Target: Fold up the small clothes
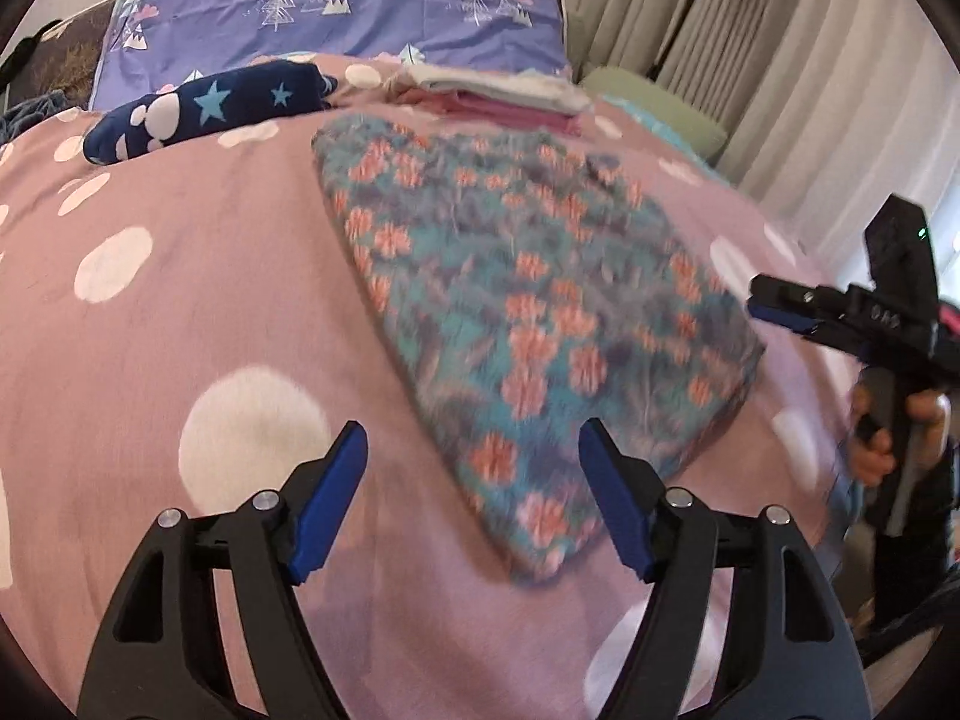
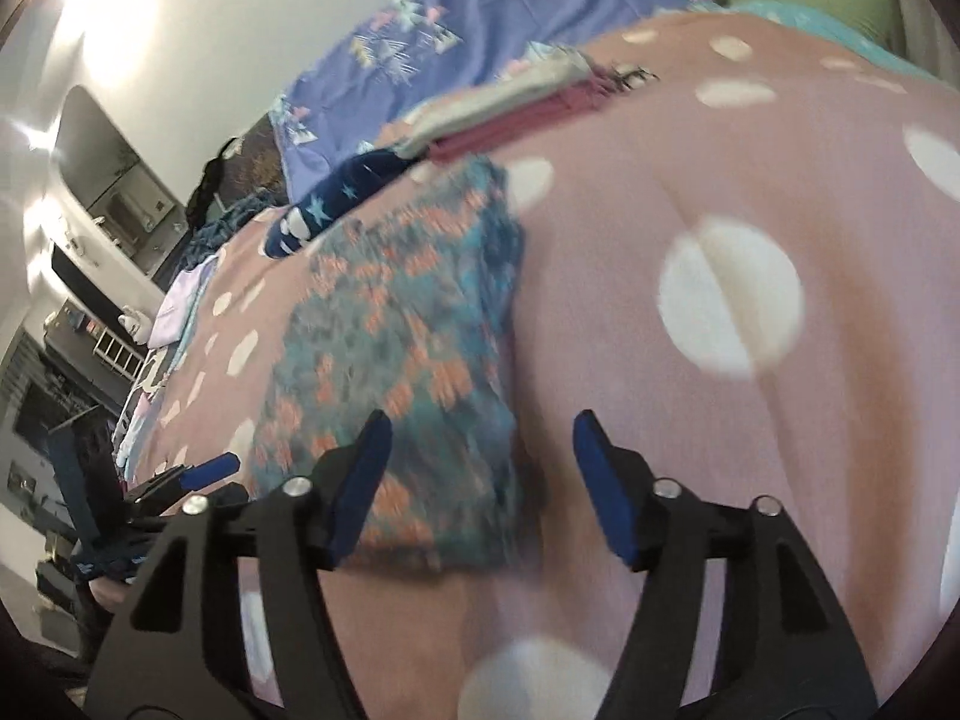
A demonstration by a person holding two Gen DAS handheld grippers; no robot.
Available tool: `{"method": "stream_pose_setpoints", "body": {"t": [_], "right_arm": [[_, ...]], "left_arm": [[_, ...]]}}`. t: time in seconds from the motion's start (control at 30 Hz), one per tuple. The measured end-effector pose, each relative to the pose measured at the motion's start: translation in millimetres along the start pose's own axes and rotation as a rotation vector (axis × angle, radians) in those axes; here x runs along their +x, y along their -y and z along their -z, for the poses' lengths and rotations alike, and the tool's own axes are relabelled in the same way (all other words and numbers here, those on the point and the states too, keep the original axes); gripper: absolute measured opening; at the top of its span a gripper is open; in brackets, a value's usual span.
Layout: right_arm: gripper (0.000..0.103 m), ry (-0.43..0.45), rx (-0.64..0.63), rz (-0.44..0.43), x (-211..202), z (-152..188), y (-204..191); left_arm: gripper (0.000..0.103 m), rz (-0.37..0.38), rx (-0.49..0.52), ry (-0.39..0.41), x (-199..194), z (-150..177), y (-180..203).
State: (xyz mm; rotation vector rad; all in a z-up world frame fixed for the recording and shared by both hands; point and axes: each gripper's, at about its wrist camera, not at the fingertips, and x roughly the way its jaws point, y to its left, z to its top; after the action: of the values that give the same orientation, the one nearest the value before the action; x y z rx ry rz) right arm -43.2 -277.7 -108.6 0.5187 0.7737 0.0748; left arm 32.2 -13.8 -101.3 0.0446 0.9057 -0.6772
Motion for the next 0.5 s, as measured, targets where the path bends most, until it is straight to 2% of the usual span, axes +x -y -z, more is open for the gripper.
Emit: {"method": "stream_pose_setpoints", "body": {"t": [0.17, 0.37, 0.5], "right_arm": [[0.066, -0.065, 0.01, -0.043, 33, -19, 0], [0.066, -0.127, 0.051, -0.131, 62, -26, 15], [0.053, -0.138, 0.046, -0.172, 69, -33, 20]], "left_arm": [[0.074, 0.003, -0.046, -0.024, 18, -13, -4], [0.074, 0.053, -0.095, -0.069, 41, -16, -17], [0.074, 0.078, -0.097, -0.072, 51, -28, -22]]}}
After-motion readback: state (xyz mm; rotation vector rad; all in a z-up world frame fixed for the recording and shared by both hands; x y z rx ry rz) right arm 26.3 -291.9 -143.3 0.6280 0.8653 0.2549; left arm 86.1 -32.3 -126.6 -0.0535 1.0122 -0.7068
